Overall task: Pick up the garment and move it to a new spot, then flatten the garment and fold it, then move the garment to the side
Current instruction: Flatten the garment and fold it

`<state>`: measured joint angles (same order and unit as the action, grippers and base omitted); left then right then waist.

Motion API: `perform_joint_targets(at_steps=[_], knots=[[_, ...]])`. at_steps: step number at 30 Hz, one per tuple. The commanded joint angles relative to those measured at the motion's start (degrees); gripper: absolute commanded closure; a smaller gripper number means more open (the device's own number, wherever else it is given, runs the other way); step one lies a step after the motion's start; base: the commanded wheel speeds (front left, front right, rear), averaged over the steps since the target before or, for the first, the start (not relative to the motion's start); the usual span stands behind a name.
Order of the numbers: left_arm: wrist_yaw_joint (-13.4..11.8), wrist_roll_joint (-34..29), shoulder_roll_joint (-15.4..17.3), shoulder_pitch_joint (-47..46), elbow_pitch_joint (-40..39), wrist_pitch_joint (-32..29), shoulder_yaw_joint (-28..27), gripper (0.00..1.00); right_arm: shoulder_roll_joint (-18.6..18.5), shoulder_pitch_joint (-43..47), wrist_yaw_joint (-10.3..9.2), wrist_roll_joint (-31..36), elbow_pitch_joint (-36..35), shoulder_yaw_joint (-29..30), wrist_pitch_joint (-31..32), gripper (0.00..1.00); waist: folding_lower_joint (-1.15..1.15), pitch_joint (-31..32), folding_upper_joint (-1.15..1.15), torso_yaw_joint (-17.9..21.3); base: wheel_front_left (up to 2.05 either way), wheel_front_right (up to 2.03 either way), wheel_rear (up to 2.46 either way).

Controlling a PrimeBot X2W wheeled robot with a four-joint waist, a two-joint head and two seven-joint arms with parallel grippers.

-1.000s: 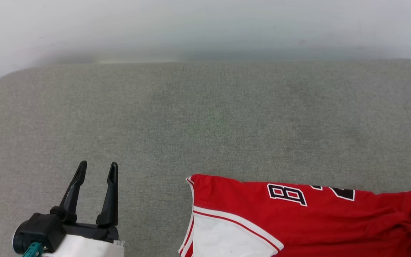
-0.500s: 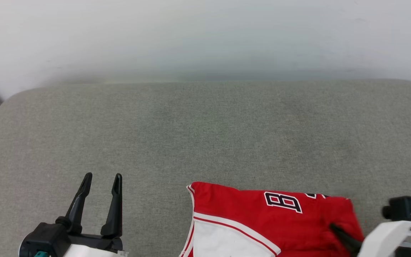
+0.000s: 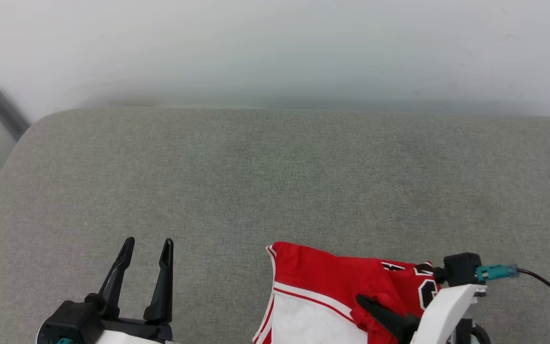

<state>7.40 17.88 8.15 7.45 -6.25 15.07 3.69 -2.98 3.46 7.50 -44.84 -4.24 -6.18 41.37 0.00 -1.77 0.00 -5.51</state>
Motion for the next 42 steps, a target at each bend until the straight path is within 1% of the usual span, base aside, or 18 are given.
perform_joint_targets(at_steps=[1, 5, 10, 14, 16, 19, 22, 27, 29, 32, 36, 37, 38, 42], knots=[[0.03, 0.17, 0.08, -0.46, 0.09, 0.13, 0.16, 0.0, 0.18, -1.18, -0.02, -0.7, 1.04, -1.04, -0.8, 1.0, 0.0, -0.09, 0.0, -0.44, 0.0, 0.0, 0.0], [0.03, 0.35, 0.1, -0.71, 0.39, 0.13, 0.04, 0.0, 0.16, -4.24, -0.02, -2.42, 5.59, -5.16, -4.36, 1.0, 0.0, -0.49, 0.0, -1.41, 0.0, 0.0, 0.0], [0.03, 0.47, 0.23, -1.06, 0.15, 0.13, 0.19, 0.0, 0.16, -9.1, -0.02, -3.81, 12.96, -8.59, -9.72, 1.0, 0.0, -1.11, 0.0, -2.46, 0.0, 0.0, 0.0], [0.03, 0.6, 0.41, -1.68, 0.3, 0.13, 0.62, 0.0, 0.16, -12.27, -0.02, -4.2, 19.14, -11.11, -12.6, 1.0, 0.0, -1.57, 0.0, -3.4, 0.0, 0.0, 0.0], [0.03, 0.71, 0.52, -1.73, 0.42, 0.13, 0.54, 0.0, 0.18, -13.49, -0.01, -4.27, 21.35, -12.56, -13.92, 0.0, 0.0, -1.63, 0.0, -3.71, 0.0, 0.0, 0.0], [0.03, 0.87, 0.53, -1.71, 0.59, 0.13, 0.23, 0.0, 0.18, -14.49, -0.01, -5.32, 22.89, -16.03, -14.65, 0.0, 0.0, -1.75, 0.0, -3.92, 0.0, 0.0, 0.0], [0.03, 0.85, 0.65, -1.5, 0.83, 0.13, 0.07, 0.0, 0.13, -15.23, -0.02, -5.17, 22.63, -18.72, -15.17, 0.0, 0.0, -1.68, 0.0, -3.78, 0.0, 0.0, 0.0], [0.03, 0.74, 0.57, -1.22, 1.37, 0.13, -0.21, 0.0, 0.14, -15.6, -0.02, -3.77, 20.78, -20.89, -15.77, 0.0, 0.0, -1.24, 0.0, -2.81, 0.0, 0.0, 0.0], [0.03, 0.75, 0.65, -1.54, 1.47, 0.13, -0.1, 0.0, 0.12, -16.25, -0.02, -1.72, 19.96, -20.04, -16.23, 0.0, 0.0, -1.12, 0.0, -2.32, 0.0, 0.0, 0.0], [0.03, 0.86, 0.64, -1.79, 1.28, 0.13, -0.28, 0.0, 0.14, -17.91, -0.02, 4.65, 18.6, -17.6, -17.14, 0.0, 0.0, -0.92, 0.0, -1.46, 0.0, 0.0, 0.0], [0.03, 0.71, 0.49, -1.69, 1.05, 0.13, -0.72, 0.0, -0.22, -20.2, -0.02, 17.9, 14.78, -14.25, -19.12, 0.0, 0.0, -0.73, 0.0, -0.12, 0.0, 0.0, 0.0], [0.03, 0.65, 0.39, -1.64, 1.03, 0.13, -0.91, 0.0, -1.31, -20.69, -0.02, 21.06, 13.47, -13.78, -20.16, 0.0, 0.0, -0.66, 0.0, 0.21, 0.0, 0.0, 0.0], [0.03, 0.66, 0.28, -1.63, 0.96, 0.13, -1.01, 0.0, -3.19, -21.25, -0.02, 24.14, 12.24, -13.3, -21.57, 0.0, 0.0, -0.61, 0.0, 0.54, 0.0, 0.0, 0.0], [0.03, 1.01, 0.01, -1.71, 0.79, 0.13, -1.39, 0.0, -7.77, -20.5, -0.02, 30.71, 8.92, -9.65, -27.16, 0.0, 0.0, -0.56, 0.0, 1.92, 0.0, 0.0, 0.0]])
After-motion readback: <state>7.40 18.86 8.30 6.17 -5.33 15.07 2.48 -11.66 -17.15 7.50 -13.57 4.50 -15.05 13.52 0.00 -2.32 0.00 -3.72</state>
